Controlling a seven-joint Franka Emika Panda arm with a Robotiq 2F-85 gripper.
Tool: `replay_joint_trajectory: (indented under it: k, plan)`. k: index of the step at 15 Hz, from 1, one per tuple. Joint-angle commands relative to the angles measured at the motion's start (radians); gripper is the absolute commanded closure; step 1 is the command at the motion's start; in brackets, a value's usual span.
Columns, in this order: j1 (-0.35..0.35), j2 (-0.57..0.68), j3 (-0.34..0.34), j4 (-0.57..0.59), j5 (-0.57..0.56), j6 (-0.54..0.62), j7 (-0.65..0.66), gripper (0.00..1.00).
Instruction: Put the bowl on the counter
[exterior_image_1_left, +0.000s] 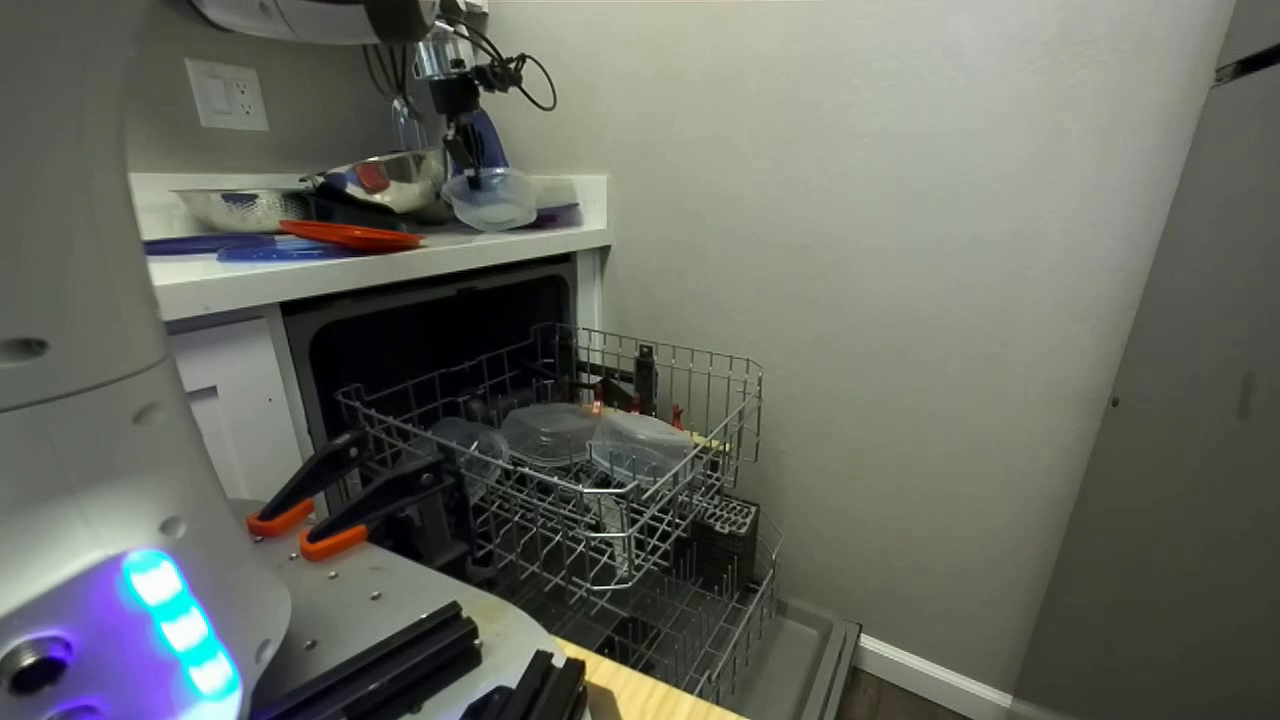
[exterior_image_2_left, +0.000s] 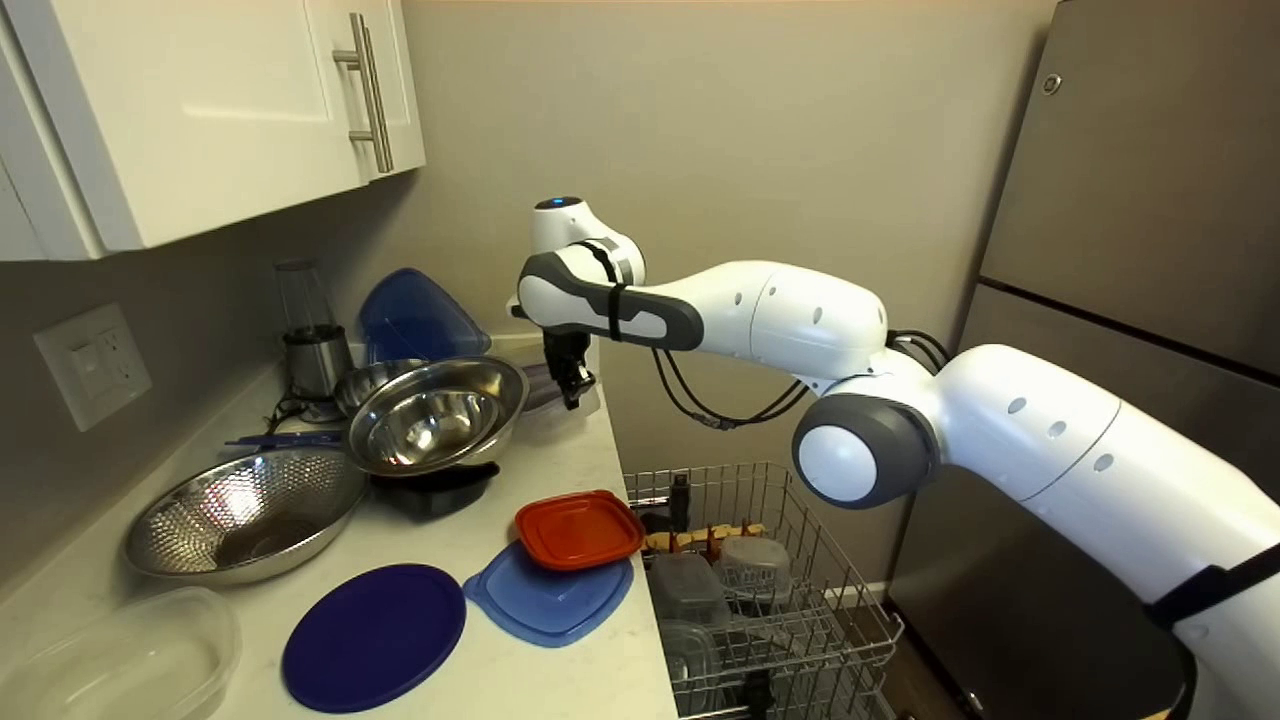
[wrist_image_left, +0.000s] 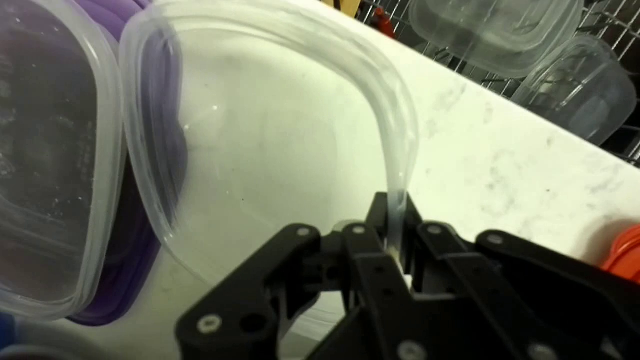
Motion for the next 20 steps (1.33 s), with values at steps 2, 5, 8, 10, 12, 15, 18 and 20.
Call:
replay_joint_trajectory:
  k: [2, 5, 8, 10, 12, 15, 18, 20]
  plan:
    - [-0.009, 0.000, 0.040, -0.031, 0.050, 0.056, -0.084, 0.98]
    - [-0.012, 0.001, 0.047, -0.032, 0.059, 0.056, -0.104, 0.98]
    - [-0.018, -0.002, 0.050, -0.034, 0.068, 0.045, -0.110, 0.68]
    - [-0.018, 0.008, 0.053, -0.016, 0.075, 0.030, -0.118, 0.57]
    - [-0.017, 0.012, 0.055, -0.010, 0.080, 0.022, -0.127, 0.44]
    - [-0.015, 0.005, 0.052, -0.011, 0.076, 0.007, -0.128, 0.25]
    - [-0.016, -0.013, 0.047, -0.025, 0.072, 0.003, -0.122, 0.07]
    - [-0.015, -0.030, 0.044, -0.034, 0.070, -0.008, -0.111, 0.00]
